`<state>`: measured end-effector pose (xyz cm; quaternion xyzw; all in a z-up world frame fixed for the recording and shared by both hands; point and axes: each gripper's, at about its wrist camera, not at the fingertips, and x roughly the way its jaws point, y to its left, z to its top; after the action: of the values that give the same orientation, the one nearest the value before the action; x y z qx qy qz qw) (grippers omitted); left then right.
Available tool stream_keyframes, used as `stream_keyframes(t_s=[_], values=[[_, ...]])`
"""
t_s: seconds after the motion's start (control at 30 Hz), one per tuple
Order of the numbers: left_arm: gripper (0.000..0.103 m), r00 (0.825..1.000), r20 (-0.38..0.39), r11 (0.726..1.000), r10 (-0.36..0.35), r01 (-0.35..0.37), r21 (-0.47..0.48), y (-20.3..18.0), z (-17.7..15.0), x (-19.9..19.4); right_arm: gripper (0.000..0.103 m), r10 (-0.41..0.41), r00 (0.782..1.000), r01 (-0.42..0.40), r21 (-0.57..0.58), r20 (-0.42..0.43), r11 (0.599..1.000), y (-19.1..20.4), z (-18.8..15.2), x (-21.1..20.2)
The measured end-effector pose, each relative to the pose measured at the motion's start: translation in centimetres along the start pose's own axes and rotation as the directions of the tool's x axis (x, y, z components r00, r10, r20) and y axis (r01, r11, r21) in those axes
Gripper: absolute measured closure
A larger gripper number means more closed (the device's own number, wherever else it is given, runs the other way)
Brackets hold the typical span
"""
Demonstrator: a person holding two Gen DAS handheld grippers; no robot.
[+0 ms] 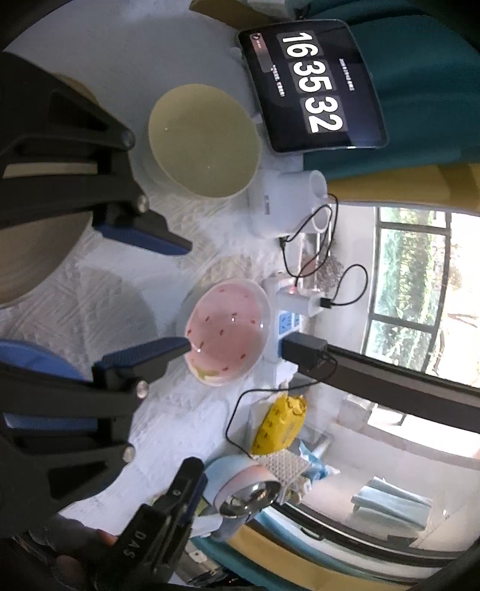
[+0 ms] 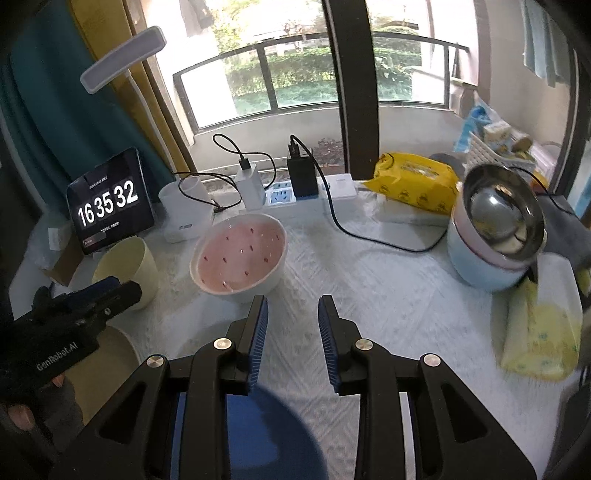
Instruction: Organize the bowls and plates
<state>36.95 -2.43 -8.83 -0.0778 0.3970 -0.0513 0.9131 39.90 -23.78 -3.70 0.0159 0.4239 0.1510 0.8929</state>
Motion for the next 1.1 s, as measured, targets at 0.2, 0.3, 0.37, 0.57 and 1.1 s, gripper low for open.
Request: stream_keyframes(t_s=[0.2, 0.3, 0.37, 0.57, 1.1], values=[[0.055, 0.999, -0.05, 1.0, 0.01, -0.01, 0.002, -0.2, 0.9, 2.9, 0.073, 0.033, 0.998, -0.034, -0.018, -0.056, 0.999, 0.1, 1.9, 3.1], [0.055, 0.997, -0.071, 1.0, 0.025, -0.024, 0.007, -0.4, 1.7, 4.4, 0.073, 0.053, 0.993, -0.055, -0.023, -0.102, 0.998, 0.0, 2.5, 4.9], [0.055, 0.996, -0.082, 1.0, 0.02, -0.02, 0.005, -0.4, 2.1, 5.3, 0.073, 0.053, 0.993, -0.056, -0.026, -0.11, 0.998, 0.0, 2.8, 5.7], [0.055, 0.988, -0.153, 1.0, 0.023, -0.024, 0.001, -0.7, 2.4, 7.9, 0.072, 0.077, 0.985, -0.084, -0.042, -0.157, 0.996, 0.3, 4.6, 8.4], [0.057, 0.964, -0.266, 0.998, 0.024, -0.037, -0.045, -0.2, 2.9, 12.3, 0.072, 0.068, 0.933, -0.085, -0.034, -0.352, 0.996, -0.1, 6.2, 15.8]])
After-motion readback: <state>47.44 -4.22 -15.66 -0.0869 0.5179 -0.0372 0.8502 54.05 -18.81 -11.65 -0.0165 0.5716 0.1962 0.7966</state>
